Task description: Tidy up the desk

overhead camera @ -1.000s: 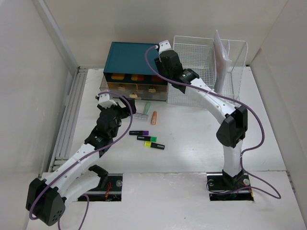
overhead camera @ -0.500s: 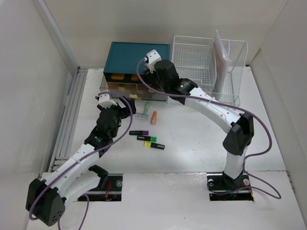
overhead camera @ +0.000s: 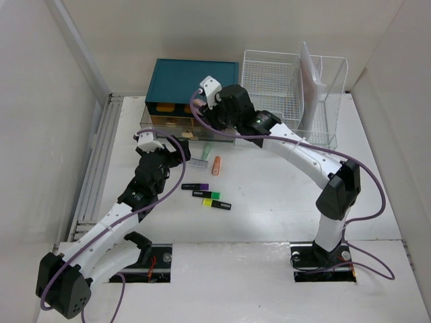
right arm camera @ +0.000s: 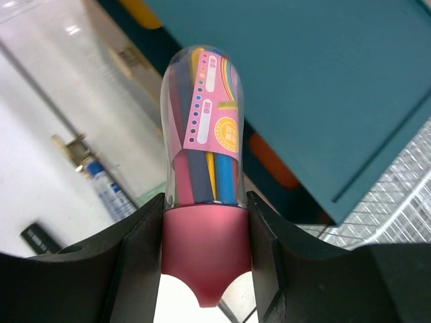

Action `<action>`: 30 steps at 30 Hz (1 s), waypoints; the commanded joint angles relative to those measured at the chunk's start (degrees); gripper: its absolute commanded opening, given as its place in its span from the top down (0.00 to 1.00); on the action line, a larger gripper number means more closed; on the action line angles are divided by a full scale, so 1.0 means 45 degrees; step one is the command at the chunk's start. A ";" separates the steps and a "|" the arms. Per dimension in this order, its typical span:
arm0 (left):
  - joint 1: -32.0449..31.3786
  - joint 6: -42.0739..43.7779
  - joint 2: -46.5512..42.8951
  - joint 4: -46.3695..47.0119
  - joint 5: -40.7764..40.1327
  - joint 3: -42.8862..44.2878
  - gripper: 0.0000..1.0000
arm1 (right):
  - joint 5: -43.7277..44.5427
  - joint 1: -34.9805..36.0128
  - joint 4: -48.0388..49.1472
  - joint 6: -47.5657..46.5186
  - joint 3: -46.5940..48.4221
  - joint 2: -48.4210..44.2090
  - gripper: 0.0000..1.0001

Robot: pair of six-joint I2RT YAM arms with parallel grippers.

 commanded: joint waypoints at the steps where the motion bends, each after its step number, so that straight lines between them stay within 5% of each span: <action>1: 0.0030 0.0142 -0.0292 0.0262 -0.0013 -0.0054 0.16 | -0.1377 0.0001 0.0075 -0.0650 0.0066 -0.0733 0.74; 6: 0.0030 0.0142 -0.0409 0.0262 -0.0130 -0.0054 0.16 | -0.2101 -0.0115 -0.0511 -0.1256 0.0455 -0.0616 0.74; 15: 0.0030 0.0142 -0.0409 0.0145 -0.0130 -0.0054 0.16 | -0.2356 -0.0233 -0.0766 -0.1258 0.0691 -0.0343 0.14; 22: 0.0030 0.0142 -0.0155 0.0282 -0.0130 0.0063 0.16 | -0.1965 -0.0233 -0.0377 -0.1492 0.0691 -0.0595 0.13; 24: 0.0030 0.0142 0.0117 0.0670 -0.0130 0.0199 0.16 | -0.1965 -0.0233 -0.0221 -0.1608 0.0555 -0.0772 0.20; 27: 0.0030 0.0278 0.0975 0.1003 -0.0130 0.0685 0.23 | -0.2645 -0.0233 -0.0043 -0.1881 0.0204 -0.1416 0.57; 28: 0.0030 0.0279 0.1248 0.1005 -0.0014 0.0843 0.29 | -0.2861 -0.0233 0.0073 -0.1883 0.0202 -0.1552 0.76; 30: 0.0030 0.0395 0.2088 0.1121 -0.0013 0.1155 0.35 | -0.3427 -0.0233 0.0074 -0.2311 -0.0148 -0.1826 0.87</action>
